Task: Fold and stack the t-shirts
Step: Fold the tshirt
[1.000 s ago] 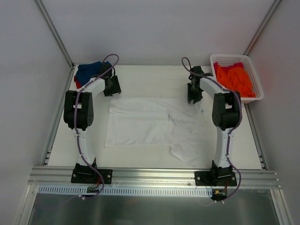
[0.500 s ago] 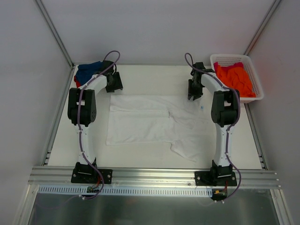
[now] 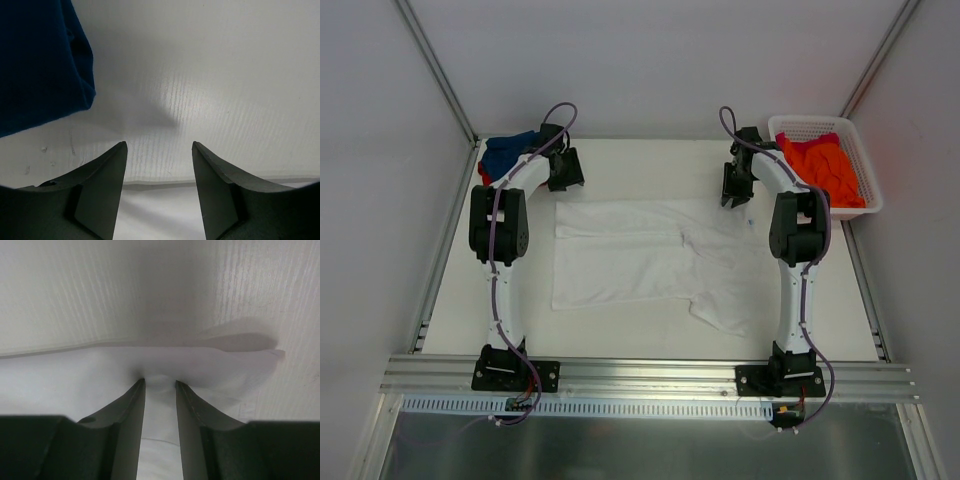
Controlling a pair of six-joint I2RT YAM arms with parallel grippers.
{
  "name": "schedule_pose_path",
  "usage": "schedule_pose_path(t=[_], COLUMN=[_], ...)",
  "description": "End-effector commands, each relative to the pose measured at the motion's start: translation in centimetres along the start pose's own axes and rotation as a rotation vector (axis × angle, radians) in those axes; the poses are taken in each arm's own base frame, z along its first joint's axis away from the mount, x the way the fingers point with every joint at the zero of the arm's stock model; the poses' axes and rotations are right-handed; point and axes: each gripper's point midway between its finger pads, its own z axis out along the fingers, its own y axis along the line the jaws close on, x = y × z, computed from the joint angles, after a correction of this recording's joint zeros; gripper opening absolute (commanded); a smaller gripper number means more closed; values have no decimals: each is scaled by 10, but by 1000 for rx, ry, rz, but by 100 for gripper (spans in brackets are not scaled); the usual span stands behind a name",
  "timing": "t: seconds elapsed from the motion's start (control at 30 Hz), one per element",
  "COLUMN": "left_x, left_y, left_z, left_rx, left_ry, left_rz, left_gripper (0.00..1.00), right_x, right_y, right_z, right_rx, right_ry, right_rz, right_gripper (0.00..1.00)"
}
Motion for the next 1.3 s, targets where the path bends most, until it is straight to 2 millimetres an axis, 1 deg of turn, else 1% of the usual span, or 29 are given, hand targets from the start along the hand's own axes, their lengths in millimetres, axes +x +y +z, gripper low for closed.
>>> schedule_pose_path(t=[0.0,0.1,0.13,0.2,0.23,0.27,0.33,0.37,0.4,0.47,0.5,0.57,0.6,0.63,0.67,0.7,0.73,0.77,0.8,0.83,0.87,0.9,0.93,0.97,1.0,1.07,1.1,1.2,1.27], left_x=[-21,-27,-31,-36,-43,-43,-48,-48,-47,-42,-39,-26,-20,-5,2,9,25,33,41,59,70,74,93,101,107,131,136,168,175], left_y=[-2,-3,-5,-6,-9,-9,-12,-13,-14,-16,-15,-16,-17,-14,-18,-18,-15,-19,-19,-15,-18,-20,-14,-14,-20,-14,-17,-8,-6], left_z=[-18,-33,-42,-54,-67,-72,-92,-98,-104,-122,-125,-136,-139,-144,-146,-149,-151,-153,-153,-153,-153,-157,-152,-152,-155,-150,-155,-154,-158], left_rx=[16,14,20,21,30,30,43,47,56,69,71,94,100,99,105,106,103,118,120,110,115,126,113,111,123,107,119,110,117], left_ry=[-42,-68,-85,-104,-132,-137,-166,-172,-176,-188,-185,-176,-168,-154,-157,-156,-140,-139,-133,-112,-100,-109,-76,-71,-75,-39,-44,-18,-26], left_rz=[11,18,19,22,23,23,22,20,15,10,-1,-11,-22,-24,-18,-26,-30,-34,-35,-37,-37,-38,-38,-35,-24,-29,-25,-41,-59], left_gripper=[55,55,56,58,58,58,60,61,60,60,61,60,60,60,60,60,60,60,60,60,60,60,60,60,60,60,60,60,60], right_x=[-10,-21,-28,-36,-38,-45,-46,-49,-48,-39,-36,-14,-9,10,20,27,35,58,67,74,95,102,109,125,132,144,158,182,192], right_y=[-1,-1,0,-5,-5,-5,-4,-2,-3,-3,-5,-9,-9,-12,-11,-11,-10,-13,-13,-8,-12,-11,-7,-12,-11,-8,-10,-11,-8], right_z=[-14,-35,-49,-64,-72,-90,-105,-124,-133,-139,-156,-152,-167,-155,-155,-165,-164,-152,-151,-159,-148,-148,-156,-149,-149,-156,-150,-149,-151], right_rx=[3,4,-5,28,29,24,27,19,23,26,30,44,37,46,45,44,44,63,67,56,74,72,64,82,79,69,79,87,86], right_ry=[-24,-91,-129,-170,-187,-228,-253,-293,-309,-316,-346,-315,-342,-305,-302,-327,-326,-280,-274,-298,-262,-264,-284,-257,-259,-284,-263,-264,-276], right_rz=[15,5,1,-2,-3,-4,-4,-6,-3,-6,-2,1,12,14,9,22,18,10,5,-1,8,14,11,7,10,17,11,13,8], right_gripper=[34,34,34,34,34,34,34,34,34,35,34,35,34,34,34,34,35,35,34,35,34,35,34,34,35,35,35,35,35])
